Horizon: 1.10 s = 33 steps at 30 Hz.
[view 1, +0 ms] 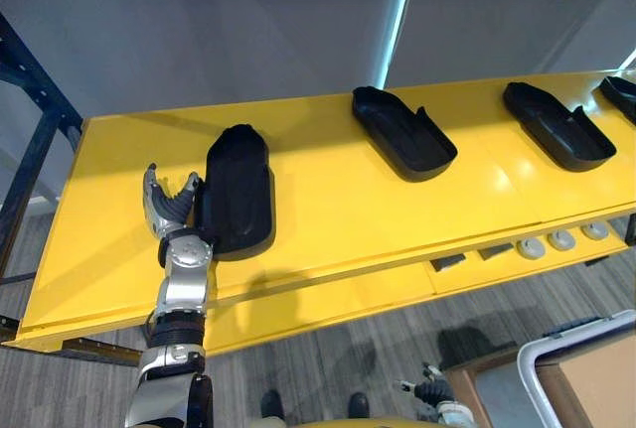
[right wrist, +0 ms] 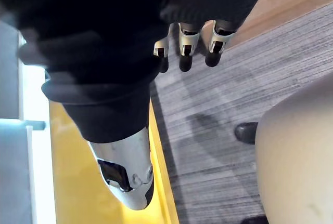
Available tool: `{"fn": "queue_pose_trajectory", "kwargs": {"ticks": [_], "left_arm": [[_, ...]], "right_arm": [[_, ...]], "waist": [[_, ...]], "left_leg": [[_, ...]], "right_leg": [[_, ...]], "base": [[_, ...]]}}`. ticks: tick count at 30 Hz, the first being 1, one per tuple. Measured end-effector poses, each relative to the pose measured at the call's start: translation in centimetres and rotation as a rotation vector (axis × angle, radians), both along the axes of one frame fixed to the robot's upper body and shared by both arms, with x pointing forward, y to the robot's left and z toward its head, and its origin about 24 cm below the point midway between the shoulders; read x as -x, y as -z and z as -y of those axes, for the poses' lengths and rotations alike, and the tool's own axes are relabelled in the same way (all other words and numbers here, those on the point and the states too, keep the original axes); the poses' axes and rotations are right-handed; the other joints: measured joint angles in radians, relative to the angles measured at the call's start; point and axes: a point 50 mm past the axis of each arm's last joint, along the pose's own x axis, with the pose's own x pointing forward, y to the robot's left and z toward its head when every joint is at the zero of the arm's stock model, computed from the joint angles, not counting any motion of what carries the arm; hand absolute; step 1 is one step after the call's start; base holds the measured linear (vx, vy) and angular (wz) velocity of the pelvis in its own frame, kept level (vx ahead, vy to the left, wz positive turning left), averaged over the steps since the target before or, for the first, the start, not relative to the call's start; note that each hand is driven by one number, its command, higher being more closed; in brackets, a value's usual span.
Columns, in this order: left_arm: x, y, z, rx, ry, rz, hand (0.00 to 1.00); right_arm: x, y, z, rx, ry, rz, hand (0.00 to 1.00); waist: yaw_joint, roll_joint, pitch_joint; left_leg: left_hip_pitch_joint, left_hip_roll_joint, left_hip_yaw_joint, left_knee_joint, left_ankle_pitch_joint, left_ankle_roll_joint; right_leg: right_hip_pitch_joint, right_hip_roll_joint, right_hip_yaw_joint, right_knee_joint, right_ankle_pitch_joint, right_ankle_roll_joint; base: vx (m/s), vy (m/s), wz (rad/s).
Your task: Walk over and take plastic housings, then place them on the shelf
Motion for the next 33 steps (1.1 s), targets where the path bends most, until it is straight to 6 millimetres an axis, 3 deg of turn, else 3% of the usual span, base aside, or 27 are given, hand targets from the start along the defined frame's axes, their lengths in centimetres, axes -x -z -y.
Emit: {"fn": "queue_pose_trajectory", "kwargs": {"ticks": [3,5,9,11,15,19,20,28,33], "left_arm": [[0.0,-0.3,0.0,0.022,-0.007,0.028,0.0],[-0.1,-1.8,0.7,0.006,0.009,0.095,0.0],[0.7,-7.1,3.2,-0.067,0.12,0.364,0.0],[2.0,-8.5,4.5,-0.088,0.171,0.467,0.0],[5.5,-8.0,6.9,-0.059,0.268,0.547,0.0],[8.5,-6.6,7.7,-0.031,0.316,0.528,0.0],[9.2,-6.1,7.7,-0.028,0.318,0.514,1.0],[12.1,-2.2,9.0,0.045,0.394,0.322,1.0],[12.0,0.2,9.7,0.078,0.465,0.195,1.0]], "right_arm": [[0.1,0.0,0.0,0.001,0.001,-0.002,0.0],[0.1,0.0,0.0,0.001,0.002,0.0,0.0],[0.2,0.0,0.1,-0.001,0.01,0.006,0.0],[0.2,0.0,0.1,0.0,0.01,0.011,0.0],[0.2,-0.1,0.2,0.003,0.009,0.016,0.0],[0.5,0.0,0.2,0.004,0.005,0.007,0.0],[0.4,0.0,0.0,0.003,-0.006,0.008,0.0],[0.5,0.0,-0.1,0.005,-0.021,0.006,0.0],[0.4,0.0,-0.4,0.005,-0.041,0.011,0.0]], "waist": [[0.0,0.0,0.001],[0.0,0.0,0.002],[0.005,0.0,0.004],[0.005,0.002,0.006],[0.01,0.01,0.013],[0.034,0.014,0.015],[0.033,0.014,0.015],[0.058,0.014,0.015],[0.063,0.012,0.012]], "left_leg": [[-0.001,0.0,-0.002,0.0,0.0,0.0],[-0.006,0.001,-0.007,0.002,0.0,0.0],[-0.02,0.002,-0.025,0.014,-0.001,0.0],[-0.025,0.003,-0.027,0.032,-0.009,0.004],[-0.024,0.009,-0.043,0.083,-0.04,0.001],[-0.034,0.019,-0.057,0.116,-0.057,-0.006],[-0.042,0.021,-0.066,0.125,-0.058,-0.007],[-0.061,0.026,-0.075,0.192,-0.101,-0.001],[-0.07,0.025,-0.076,0.218,-0.121,0.004]], "right_leg": [[0.001,0.0,-0.002,-0.001,0.0,0.0],[0.001,0.0,-0.005,-0.002,0.0,0.0],[0.002,0.0,-0.014,0.0,-0.001,0.0],[0.005,-0.001,-0.013,0.003,-0.002,-0.001],[0.024,-0.001,-0.022,0.028,-0.025,-0.001],[0.024,0.001,-0.034,0.052,-0.043,-0.005],[0.025,0.001,-0.043,0.052,-0.044,-0.006],[0.055,-0.002,-0.065,0.054,-0.053,-0.001],[0.057,-0.01,-0.076,0.072,-0.067,0.001]], "base": [[0.01,-0.001,0.02],[0.01,-0.002,0.07],[0.01,-0.003,0.11],[0.0,-0.001,0.02],[-0.02,-0.004,0.09],[-0.02,-0.02,0.11],[0.0,-0.02,0.2],[0.0,-0.005,0.08],[0.0,0.009,0.06]]}}
